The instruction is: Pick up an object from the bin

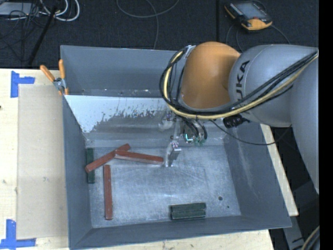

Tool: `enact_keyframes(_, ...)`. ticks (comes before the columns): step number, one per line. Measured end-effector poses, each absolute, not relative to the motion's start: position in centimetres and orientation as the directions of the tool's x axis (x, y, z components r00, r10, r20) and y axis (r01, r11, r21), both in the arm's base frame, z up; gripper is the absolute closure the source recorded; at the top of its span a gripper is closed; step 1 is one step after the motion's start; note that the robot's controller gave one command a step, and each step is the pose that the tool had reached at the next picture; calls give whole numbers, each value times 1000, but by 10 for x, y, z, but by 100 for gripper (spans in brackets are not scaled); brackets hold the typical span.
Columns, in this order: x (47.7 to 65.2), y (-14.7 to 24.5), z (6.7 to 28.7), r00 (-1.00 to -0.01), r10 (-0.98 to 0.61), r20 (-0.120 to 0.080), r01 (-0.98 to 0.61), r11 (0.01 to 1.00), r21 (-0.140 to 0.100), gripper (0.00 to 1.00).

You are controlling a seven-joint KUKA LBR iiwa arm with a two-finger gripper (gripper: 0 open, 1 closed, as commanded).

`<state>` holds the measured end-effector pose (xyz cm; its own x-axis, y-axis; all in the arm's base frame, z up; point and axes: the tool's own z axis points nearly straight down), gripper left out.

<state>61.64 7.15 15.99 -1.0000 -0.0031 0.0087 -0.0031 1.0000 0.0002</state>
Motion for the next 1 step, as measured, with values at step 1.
enact_keyframes(1,618,71,164,-1000,-2,1,-2,1000,1,0)
